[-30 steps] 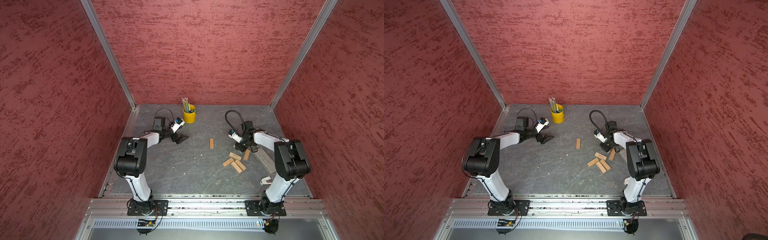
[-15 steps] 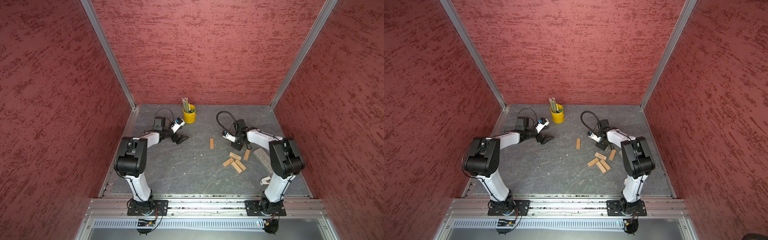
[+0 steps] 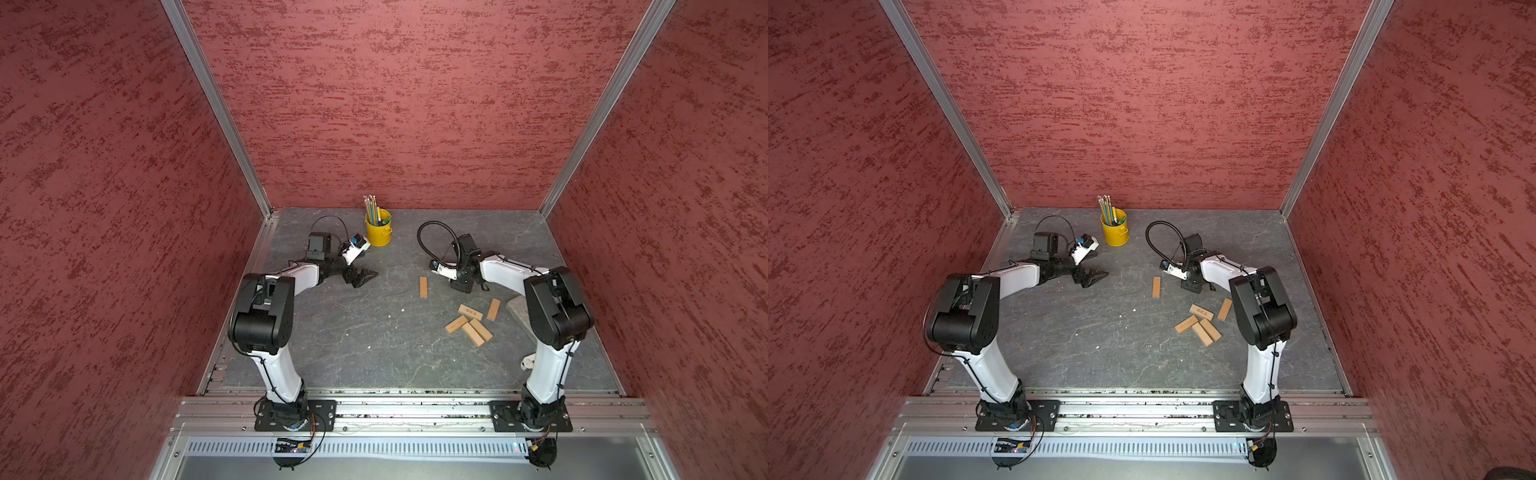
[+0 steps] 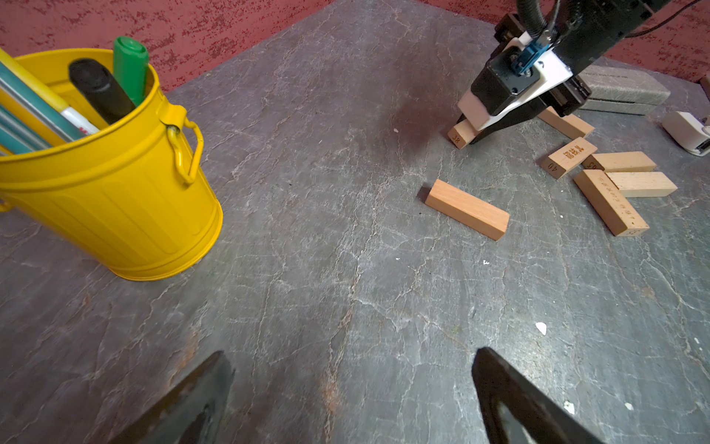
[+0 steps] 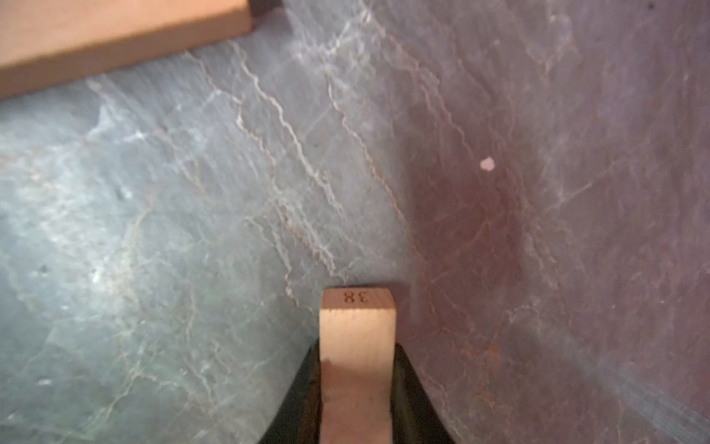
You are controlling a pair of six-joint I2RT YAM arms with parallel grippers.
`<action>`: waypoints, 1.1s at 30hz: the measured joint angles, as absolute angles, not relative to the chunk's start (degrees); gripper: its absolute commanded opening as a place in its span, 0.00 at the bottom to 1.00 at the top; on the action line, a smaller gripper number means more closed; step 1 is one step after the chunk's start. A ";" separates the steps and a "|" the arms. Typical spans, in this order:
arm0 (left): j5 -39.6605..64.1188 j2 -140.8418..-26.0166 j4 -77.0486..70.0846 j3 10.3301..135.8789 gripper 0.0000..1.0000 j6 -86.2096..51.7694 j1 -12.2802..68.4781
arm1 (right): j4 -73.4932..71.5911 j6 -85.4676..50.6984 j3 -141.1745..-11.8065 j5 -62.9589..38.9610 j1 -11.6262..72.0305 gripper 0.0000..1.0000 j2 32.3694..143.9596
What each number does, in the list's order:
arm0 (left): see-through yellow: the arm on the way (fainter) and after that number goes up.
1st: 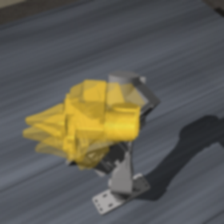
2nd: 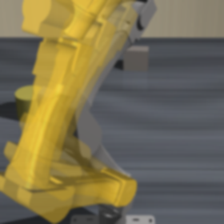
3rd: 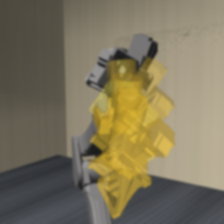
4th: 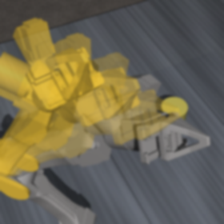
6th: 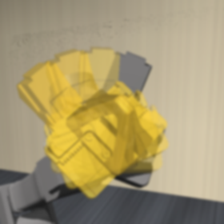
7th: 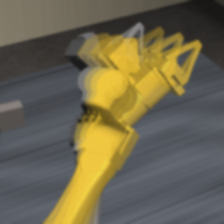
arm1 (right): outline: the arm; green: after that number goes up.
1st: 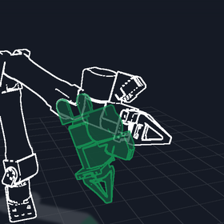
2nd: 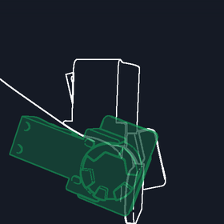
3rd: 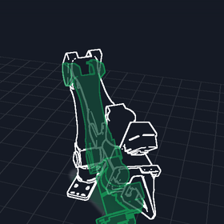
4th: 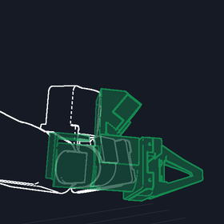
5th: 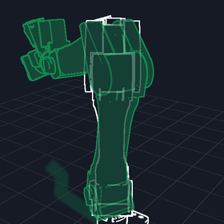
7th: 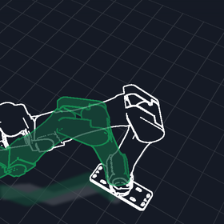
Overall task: Assemble the number 8 with building blocks
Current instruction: Assemble the building block at the center of the board.
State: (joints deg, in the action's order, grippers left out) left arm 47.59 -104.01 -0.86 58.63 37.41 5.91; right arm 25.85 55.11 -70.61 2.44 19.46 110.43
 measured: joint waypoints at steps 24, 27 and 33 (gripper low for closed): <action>47.51 -104.03 -0.82 58.63 0.99 38.02 6.13 | 20.23 69.36 -72.16 -7.29 22.76 0.01 109.62; 47.48 -104.03 -0.82 58.63 0.99 38.02 6.15 | 20.47 70.17 -72.40 -7.57 22.96 0.01 109.65; 47.48 -104.05 -0.75 58.63 0.99 38.02 6.17 | 21.50 71.22 -73.67 -7.75 23.05 0.02 110.04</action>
